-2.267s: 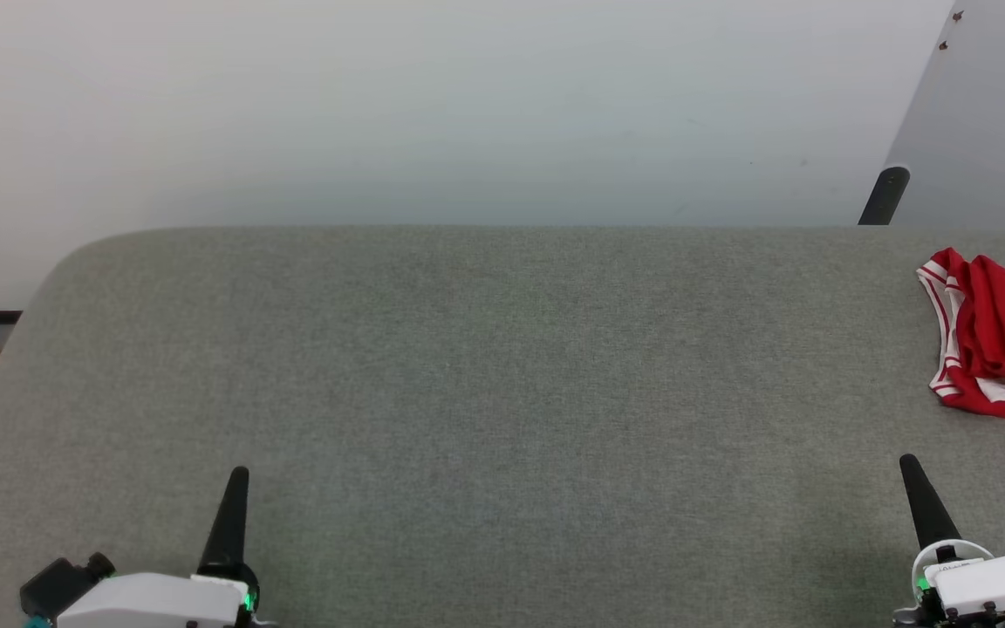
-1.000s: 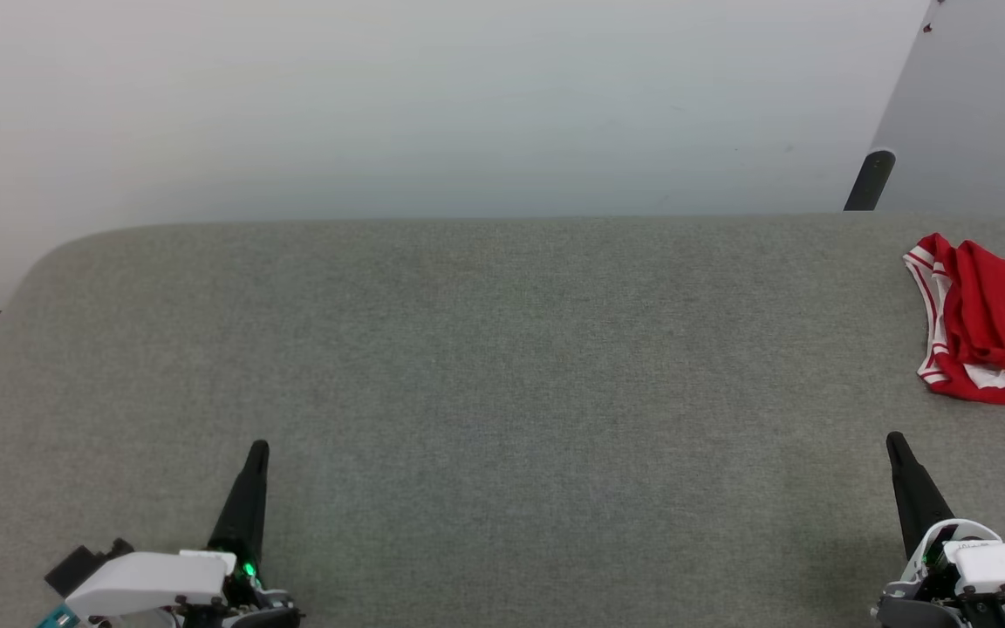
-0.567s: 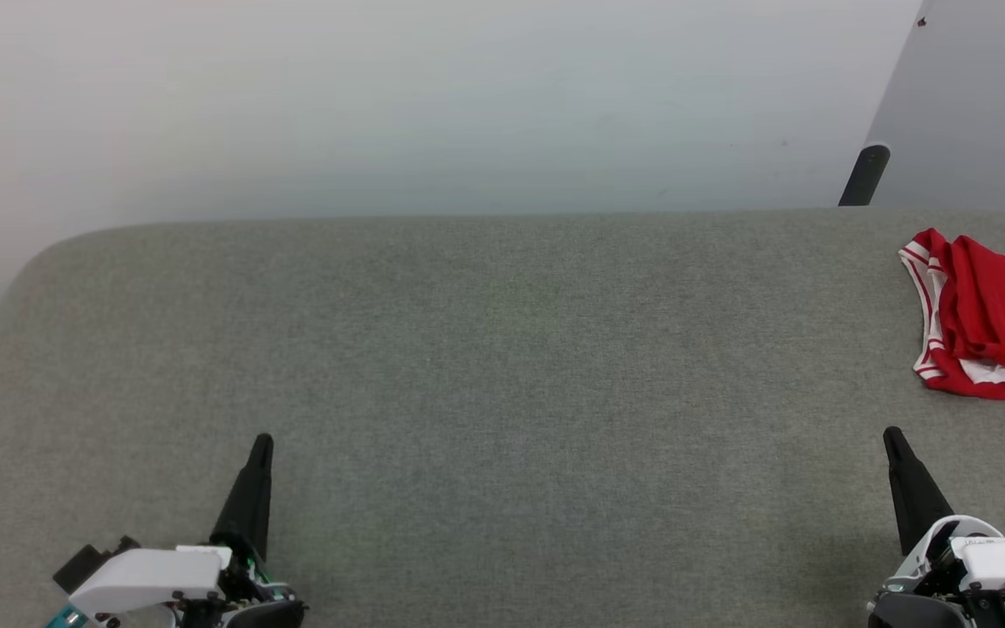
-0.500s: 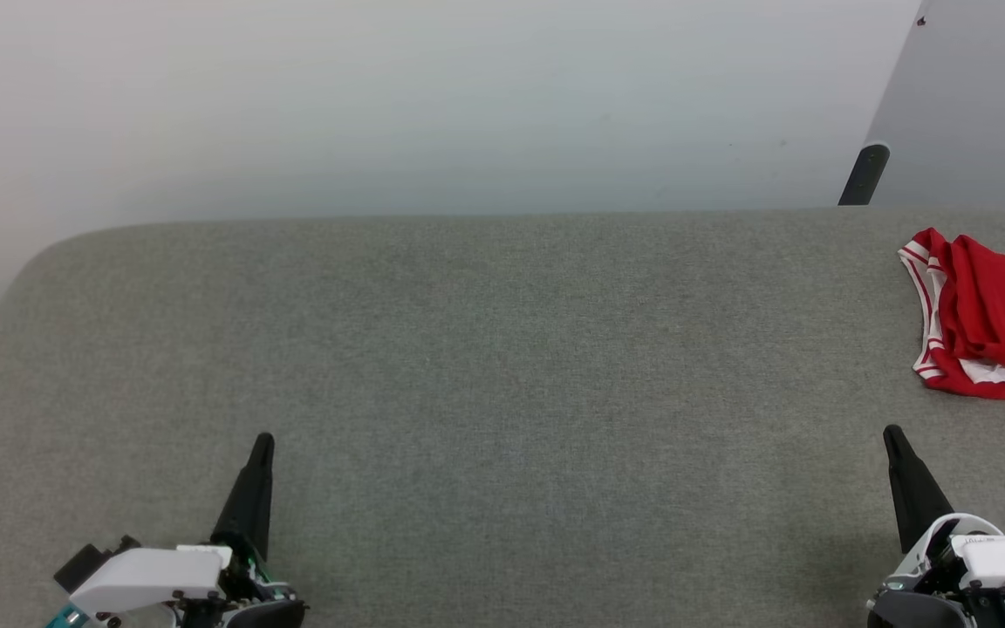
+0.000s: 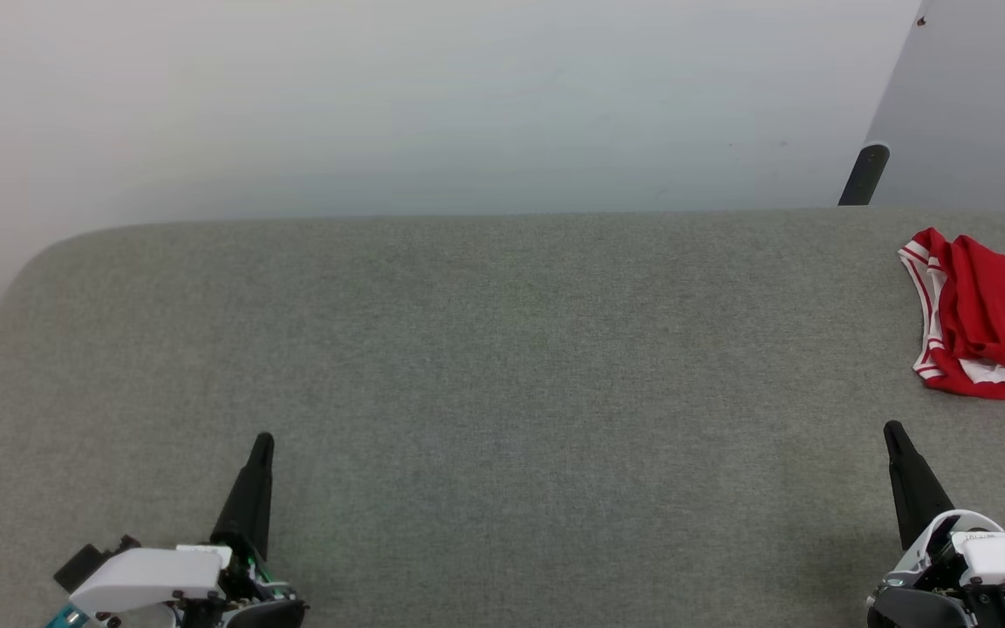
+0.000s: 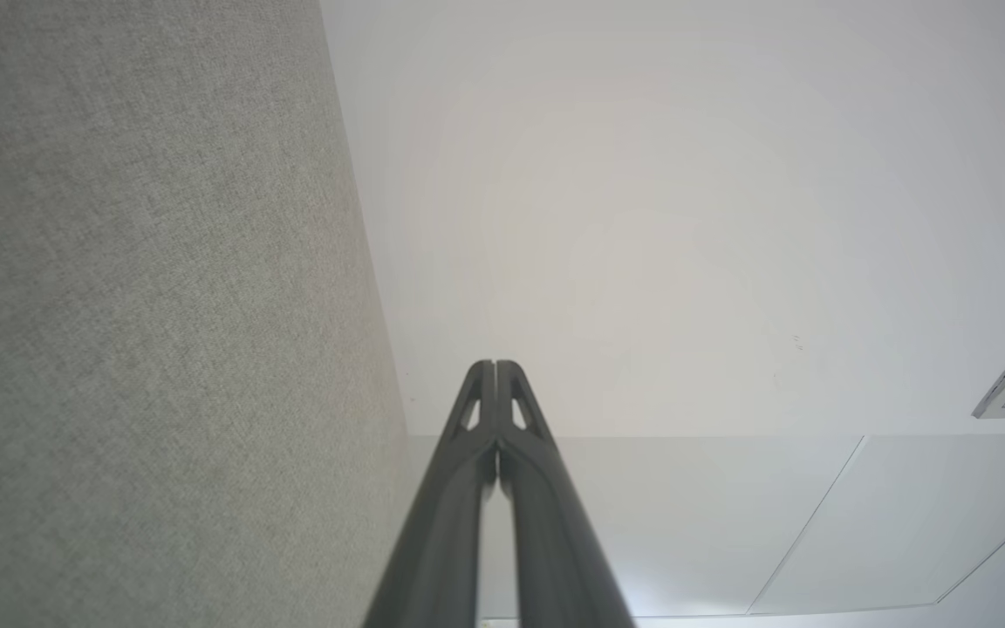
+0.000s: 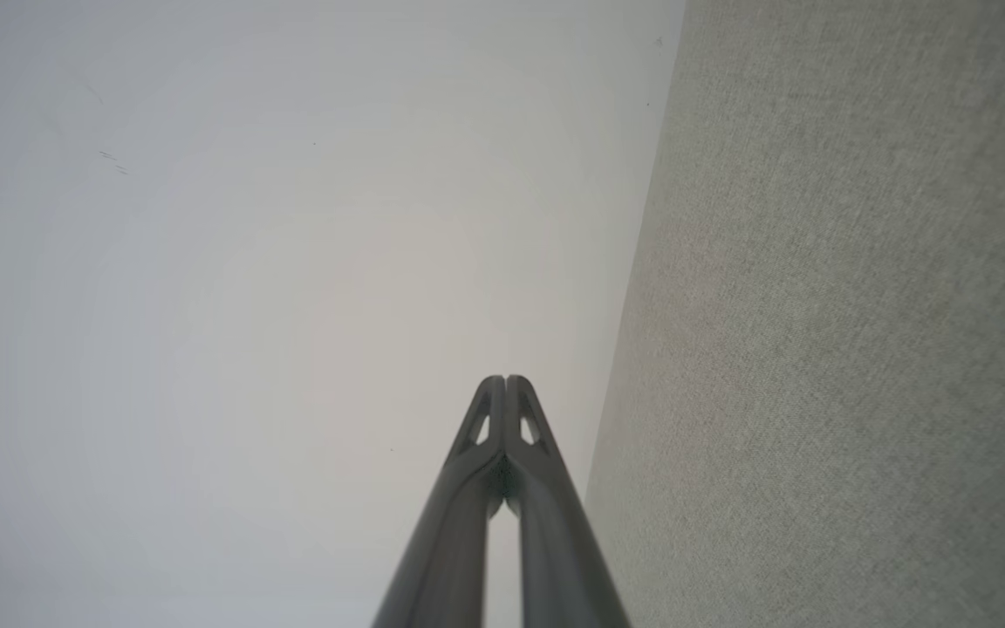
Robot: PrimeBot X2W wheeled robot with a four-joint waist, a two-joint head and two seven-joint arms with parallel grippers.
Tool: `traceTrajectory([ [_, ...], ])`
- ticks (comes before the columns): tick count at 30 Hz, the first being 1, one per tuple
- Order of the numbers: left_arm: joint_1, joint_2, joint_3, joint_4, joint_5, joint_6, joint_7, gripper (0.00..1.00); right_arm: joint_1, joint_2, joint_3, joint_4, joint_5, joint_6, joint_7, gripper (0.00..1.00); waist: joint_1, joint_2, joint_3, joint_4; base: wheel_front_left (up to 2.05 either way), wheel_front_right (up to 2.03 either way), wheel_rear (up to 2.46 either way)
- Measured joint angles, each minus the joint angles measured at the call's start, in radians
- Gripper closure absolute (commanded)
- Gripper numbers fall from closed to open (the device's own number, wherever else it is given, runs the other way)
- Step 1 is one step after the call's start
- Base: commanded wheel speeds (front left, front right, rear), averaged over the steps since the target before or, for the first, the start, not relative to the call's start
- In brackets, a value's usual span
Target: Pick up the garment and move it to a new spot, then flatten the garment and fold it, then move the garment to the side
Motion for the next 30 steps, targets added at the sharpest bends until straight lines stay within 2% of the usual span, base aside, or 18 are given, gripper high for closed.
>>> traceTrajectory([
  [30,0.000,0.000,0.000,0.000,0.000,0.000,0.000,1.00,0.000,0.000,0.000,0.000,0.000,0.000,0.000,1.00,0.0000,0.0000,0.000,0.000,0.00,0.00,0.00],
])
